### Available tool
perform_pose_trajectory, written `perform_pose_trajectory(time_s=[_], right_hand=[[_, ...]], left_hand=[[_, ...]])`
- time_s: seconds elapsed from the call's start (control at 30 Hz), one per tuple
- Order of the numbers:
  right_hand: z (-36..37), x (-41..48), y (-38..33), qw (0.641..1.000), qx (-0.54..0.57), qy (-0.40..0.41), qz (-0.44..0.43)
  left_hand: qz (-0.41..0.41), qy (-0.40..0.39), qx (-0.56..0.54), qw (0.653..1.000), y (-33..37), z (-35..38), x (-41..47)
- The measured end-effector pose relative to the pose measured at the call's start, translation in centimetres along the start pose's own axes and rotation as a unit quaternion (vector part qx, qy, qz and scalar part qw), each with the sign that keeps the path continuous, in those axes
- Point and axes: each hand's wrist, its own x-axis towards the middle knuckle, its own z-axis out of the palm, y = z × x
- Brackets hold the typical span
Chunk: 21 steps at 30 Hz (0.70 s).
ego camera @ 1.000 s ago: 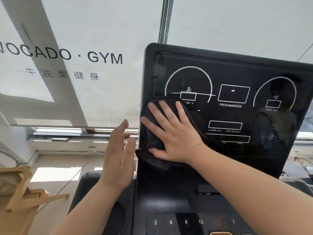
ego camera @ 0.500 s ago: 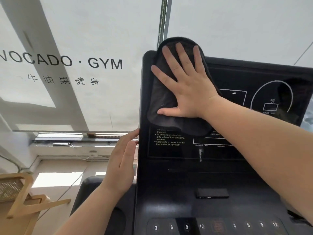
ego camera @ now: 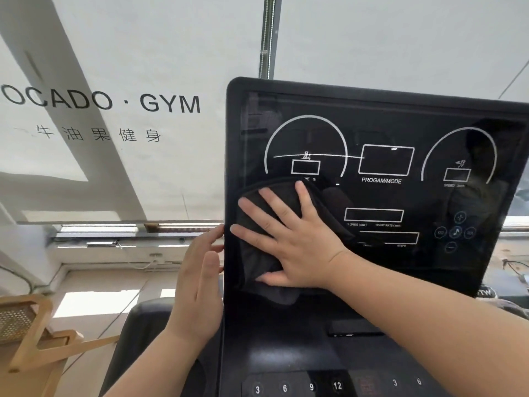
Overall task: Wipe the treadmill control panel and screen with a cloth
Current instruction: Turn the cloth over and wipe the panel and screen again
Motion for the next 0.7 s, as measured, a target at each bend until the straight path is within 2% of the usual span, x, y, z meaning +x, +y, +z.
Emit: perform_pose_trajectory(time_s=[0.1,0.17,0.27,0.37,0.53,0.7], right_hand=[[0.2,-1.0,0.9,0.999,-0.003,-0.001,-0.045],[-0.6,-0.2,3.6,0.999,-0.006,0.02,-0.045],[-2.9,2.8,9.2,0.998,-0.024,0.047,0.032],[-5.0,5.5,12.6,0.996,-0.031,0.037,0.082],[-5.1,6.9,11.0,0.994,-0.025,0.038,0.099],[-3.6,5.8,6.2,0.999,-0.019,0.016,0.026]], left_hand=[[0.024,0.007,0.031,0.999,0.0,0.1,0.0],[0.033,0.007,0.031,0.999,0.3,0.1,0.2],[0.021,0.006,0.026,0.999,0.7,0.0,0.4],[0.014,-0.003,0.021,1.0,0.8,-0.1,0.2],[0.011,-0.023,0.014,1.0,0.7,-0.3,-0.1],[0.001,-0.002,-0.001,1.0,0.9,0.2,-0.4]])
